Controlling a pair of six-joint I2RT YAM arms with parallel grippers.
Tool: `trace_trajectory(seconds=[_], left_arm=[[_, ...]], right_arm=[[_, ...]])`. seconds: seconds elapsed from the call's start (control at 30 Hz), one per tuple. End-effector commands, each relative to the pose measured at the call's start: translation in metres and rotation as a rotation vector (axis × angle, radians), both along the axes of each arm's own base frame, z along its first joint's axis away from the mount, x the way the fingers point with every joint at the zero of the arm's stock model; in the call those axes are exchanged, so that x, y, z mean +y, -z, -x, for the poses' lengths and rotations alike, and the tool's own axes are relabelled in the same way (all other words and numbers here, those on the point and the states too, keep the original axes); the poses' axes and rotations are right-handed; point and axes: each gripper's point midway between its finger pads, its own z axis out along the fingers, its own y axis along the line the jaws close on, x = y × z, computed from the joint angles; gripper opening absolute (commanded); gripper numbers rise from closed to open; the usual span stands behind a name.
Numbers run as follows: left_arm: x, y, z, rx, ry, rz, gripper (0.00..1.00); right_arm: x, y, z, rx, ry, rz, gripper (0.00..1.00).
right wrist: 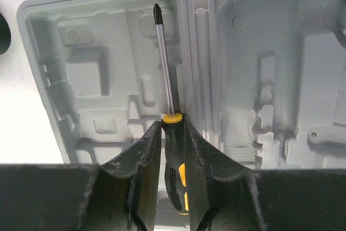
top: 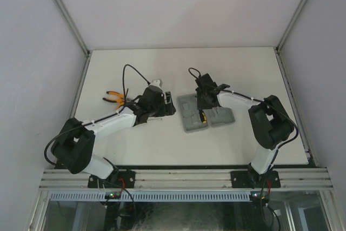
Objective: Sort the tools into containers
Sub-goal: Place the screwdriver in the storage box.
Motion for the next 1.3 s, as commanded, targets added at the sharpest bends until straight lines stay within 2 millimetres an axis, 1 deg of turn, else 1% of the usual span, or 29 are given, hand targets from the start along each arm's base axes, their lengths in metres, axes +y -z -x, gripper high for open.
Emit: trace_trajectory(seconds=[0.0,0.33,0.47,0.6,0.7,0.8,0.97,1.13,1.27], left_arm=[[-0.041,-0.036,-0.023,-0.092,0.025,0.142,0.77],[-0.072,0.001,-0.022,-0.017,0.074,0.176,0.67],[-0.080,0.010,-0.021,0.004,0.088,0.198,0.61],[-0.082,0.015,-0.023,0.011,0.085,0.193,0.56],[-0.083,0.021,-0.025,0.024,0.082,0.183,0.50],[-0.083,0.028,-0.024,0.042,0.073,0.175,0.44],[-0.083,0.034,-0.026,0.051,0.067,0.167,0.37],[-0.083,0.043,-0.027,0.076,0.062,0.152,0.20],[-0.081,0.048,-0.026,0.086,0.053,0.143,0.11]], right_arm=[[0.004,-0.007,-0.001,-0.002,0.001,-0.008,0.22],[0.000,-0.012,0.005,-0.003,0.013,-0.010,0.20],[-0.001,-0.009,0.008,0.001,0.012,-0.007,0.19],[0.000,-0.009,0.008,0.002,0.013,-0.012,0.19],[0.001,-0.011,0.009,0.000,0.010,-0.016,0.19],[0.001,-0.010,0.010,0.000,0.011,-0.017,0.18],[-0.002,-0.006,0.012,0.005,0.016,-0.003,0.18],[-0.008,-0.011,0.019,-0.011,0.017,0.034,0.18],[-0.013,-0.010,0.027,-0.011,0.024,0.042,0.18]])
